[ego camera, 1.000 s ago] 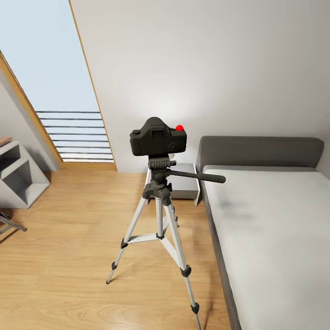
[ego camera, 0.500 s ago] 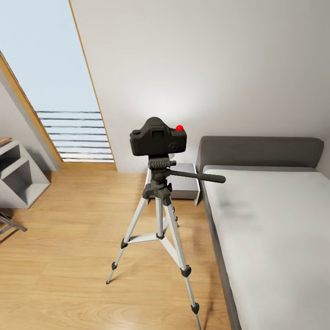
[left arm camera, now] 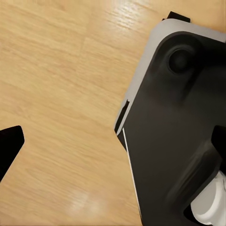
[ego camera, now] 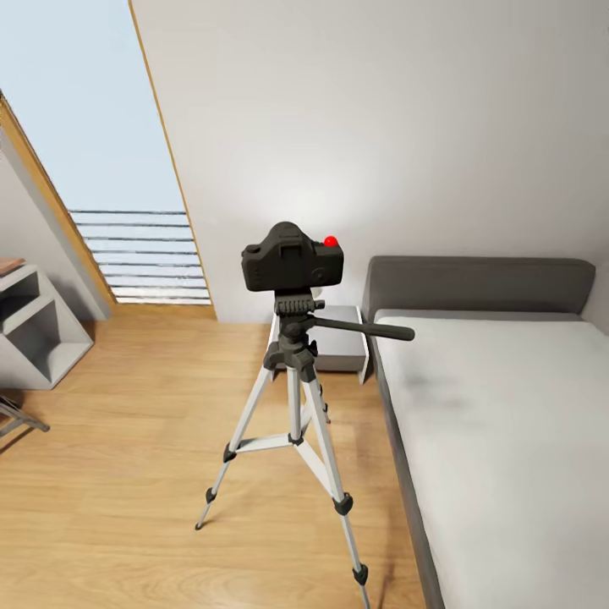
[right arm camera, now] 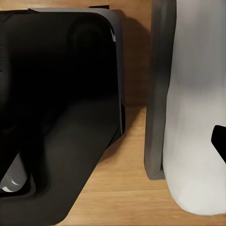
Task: Attach the digital camera to the camera tripod in the bedroom.
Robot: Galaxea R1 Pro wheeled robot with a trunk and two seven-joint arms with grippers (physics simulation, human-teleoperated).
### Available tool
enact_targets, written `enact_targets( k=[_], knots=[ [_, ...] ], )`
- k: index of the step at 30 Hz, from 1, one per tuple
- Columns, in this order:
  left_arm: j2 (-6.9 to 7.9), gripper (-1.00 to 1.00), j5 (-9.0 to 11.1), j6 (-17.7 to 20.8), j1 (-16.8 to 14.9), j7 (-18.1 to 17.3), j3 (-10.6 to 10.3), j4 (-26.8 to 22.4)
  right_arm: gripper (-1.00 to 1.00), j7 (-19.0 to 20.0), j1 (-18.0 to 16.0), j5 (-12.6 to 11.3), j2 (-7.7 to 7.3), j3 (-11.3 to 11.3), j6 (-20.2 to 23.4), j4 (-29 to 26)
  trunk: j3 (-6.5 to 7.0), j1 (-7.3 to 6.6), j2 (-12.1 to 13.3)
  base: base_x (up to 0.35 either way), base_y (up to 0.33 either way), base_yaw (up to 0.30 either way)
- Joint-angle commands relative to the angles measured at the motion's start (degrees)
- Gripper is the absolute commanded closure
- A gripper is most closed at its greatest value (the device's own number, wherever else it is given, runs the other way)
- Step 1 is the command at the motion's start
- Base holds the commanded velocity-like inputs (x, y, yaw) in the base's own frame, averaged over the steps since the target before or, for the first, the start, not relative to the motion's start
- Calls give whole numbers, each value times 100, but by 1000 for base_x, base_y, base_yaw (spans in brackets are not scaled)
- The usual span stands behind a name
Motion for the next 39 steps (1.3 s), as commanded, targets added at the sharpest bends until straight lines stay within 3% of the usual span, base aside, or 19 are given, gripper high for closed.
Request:
enact_targets(
  k=[1,39],
  knots=[
    [-1,-100,38,-12,-3,11,-28,2,-100,28,-8,12,-1,-47,-36,19,0,3,-9,0,0,0],
    [-1,-100,38,-7,-3,9,-28,2,-100,29,-8,12,5,-47,-43,19,347,3,-9,0,0,0]
  ],
)
